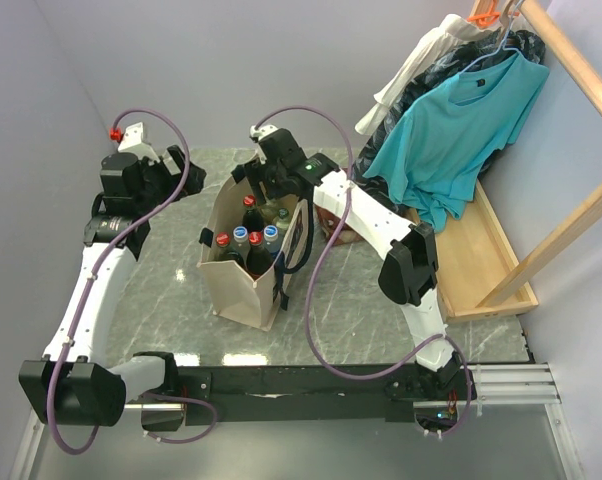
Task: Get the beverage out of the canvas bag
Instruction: Take out the drink from the canvas bag.
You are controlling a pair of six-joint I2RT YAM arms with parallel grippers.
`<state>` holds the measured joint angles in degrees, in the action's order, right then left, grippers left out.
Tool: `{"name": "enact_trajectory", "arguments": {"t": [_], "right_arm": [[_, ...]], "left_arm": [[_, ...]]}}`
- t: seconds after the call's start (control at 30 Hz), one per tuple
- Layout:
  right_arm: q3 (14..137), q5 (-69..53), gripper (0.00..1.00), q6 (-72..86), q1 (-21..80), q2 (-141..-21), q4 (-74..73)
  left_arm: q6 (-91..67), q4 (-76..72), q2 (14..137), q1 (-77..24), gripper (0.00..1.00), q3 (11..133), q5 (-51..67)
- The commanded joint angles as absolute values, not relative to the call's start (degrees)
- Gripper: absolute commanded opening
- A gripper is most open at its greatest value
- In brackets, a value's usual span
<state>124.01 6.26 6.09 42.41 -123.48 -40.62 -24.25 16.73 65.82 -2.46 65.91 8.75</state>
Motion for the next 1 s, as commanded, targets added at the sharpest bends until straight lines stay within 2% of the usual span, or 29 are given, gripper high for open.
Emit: {"name": "enact_trajectory", "arguments": {"t": [0.0, 0.2, 0.3, 0.5, 0.9, 0.93, 0.97], "right_arm": [[122.8, 7.3, 0.8, 6.5, 40.8, -122.4, -39.2], [123.0, 6.4, 0.79, 6.8, 40.0, -123.5, -39.0], [123.1, 6.0, 0.74, 6.6, 39.8, -123.8, -38.5], [127.0, 5.6, 0.73, 5.7, 39.8, -126.6, -41.0], [126.4, 4.2, 0.72, 6.3, 39.9, -127.4, -40.3], [126.5, 4.0, 0.65, 6.2, 40.0, -127.6, -40.3], [126.7, 3.7, 0.64, 6.2, 39.9, -127.8, -40.6]], "left_arm": [[-24.2, 13.6, 65.9, -2.5, 0.96, 66.0, 10.4], [-23.7, 14.0, 66.3, -2.5, 0.96, 66.2, 9.9], [-23.6, 14.0, 66.3, -2.5, 0.96, 66.0, 9.8], [-24.2, 12.8, 66.7, -2.5, 0.96, 65.4, 11.2], [-23.9, 12.7, 67.2, -2.5, 0.96, 65.2, 11.4], [-23.9, 12.7, 67.3, -2.5, 0.96, 65.2, 11.5], [-24.0, 12.6, 67.2, -2.5, 0.96, 65.0, 11.4]]}}
